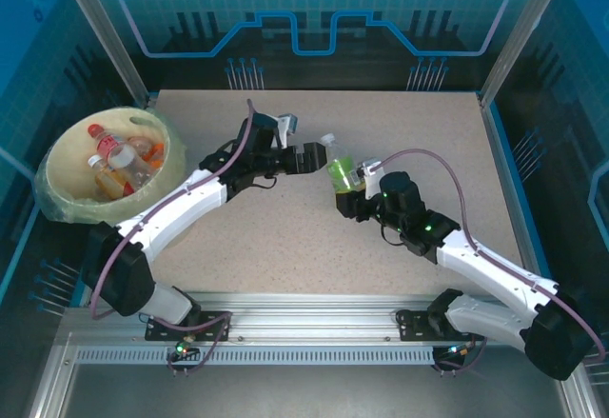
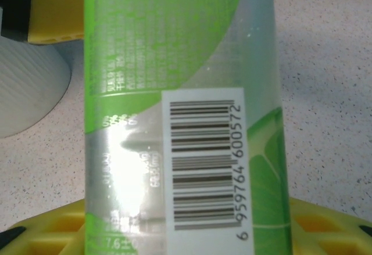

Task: Put the plastic bottles in the bin

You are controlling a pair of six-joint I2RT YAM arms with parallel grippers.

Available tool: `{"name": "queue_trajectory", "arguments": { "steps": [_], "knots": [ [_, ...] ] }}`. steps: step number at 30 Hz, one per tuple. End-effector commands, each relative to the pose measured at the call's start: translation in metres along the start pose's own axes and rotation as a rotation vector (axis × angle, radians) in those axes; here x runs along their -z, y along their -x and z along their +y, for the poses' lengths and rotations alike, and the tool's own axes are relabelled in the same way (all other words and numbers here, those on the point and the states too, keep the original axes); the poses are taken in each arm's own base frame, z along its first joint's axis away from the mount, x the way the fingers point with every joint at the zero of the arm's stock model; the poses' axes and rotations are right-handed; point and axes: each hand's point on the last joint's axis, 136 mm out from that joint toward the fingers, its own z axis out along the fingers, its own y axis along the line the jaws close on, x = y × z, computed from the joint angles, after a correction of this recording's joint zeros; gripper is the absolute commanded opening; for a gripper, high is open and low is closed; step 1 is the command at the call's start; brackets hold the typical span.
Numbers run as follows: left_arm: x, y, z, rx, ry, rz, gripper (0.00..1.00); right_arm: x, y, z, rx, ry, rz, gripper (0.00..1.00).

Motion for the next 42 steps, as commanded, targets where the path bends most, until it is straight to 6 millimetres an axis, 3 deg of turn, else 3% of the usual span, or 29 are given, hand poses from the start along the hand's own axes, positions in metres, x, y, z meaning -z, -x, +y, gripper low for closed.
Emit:
{"name": "queue_trajectory", "arguments": {
  "steps": [1,7,11,13,17,20,23,29,34,42],
  "knots": [
    [-0.002,0.011,-0.032,-0.043,-0.082,-0.035,0.99,0.004,0.029,0.032,0.012,0.135,-0.096,0.28],
    [-0.01,0.016,-0.012,-0.011,0.051,-0.082,0.99,0.003,0.041,0.053,0.014,0.224,-0.118,0.27],
    [-0.014,0.014,-0.039,-0.014,-0.102,-0.058,0.99,0.003,0.044,0.062,0.017,0.269,-0.123,0.28],
    [-0.01,0.014,-0.054,-0.02,-0.19,-0.065,0.99,0.0,0.044,0.052,-0.016,0.21,-0.123,0.28],
    [0.014,0.024,-0.041,-0.027,-0.114,-0.164,0.99,-0.003,0.036,0.021,-0.086,0.05,-0.103,0.28],
    [0.029,0.026,-0.041,-0.027,-0.139,-0.177,0.99,-0.004,0.03,0.011,-0.107,0.001,-0.082,0.28],
    [0.033,0.019,-0.056,-0.034,-0.24,-0.144,0.99,-0.007,0.029,0.007,-0.117,-0.017,-0.066,0.28],
    [0.022,0.005,-0.081,-0.004,-0.434,-0.08,0.99,-0.017,0.035,0.023,-0.107,0.061,-0.035,0.29],
    [-0.006,-0.005,-0.048,0.011,-0.208,-0.046,0.99,-0.015,0.049,0.051,-0.058,0.189,-0.073,0.29],
    [-0.024,-0.017,-0.057,-0.01,-0.216,0.001,0.99,-0.013,0.056,0.067,-0.033,0.263,-0.107,0.29]
  ]
}}
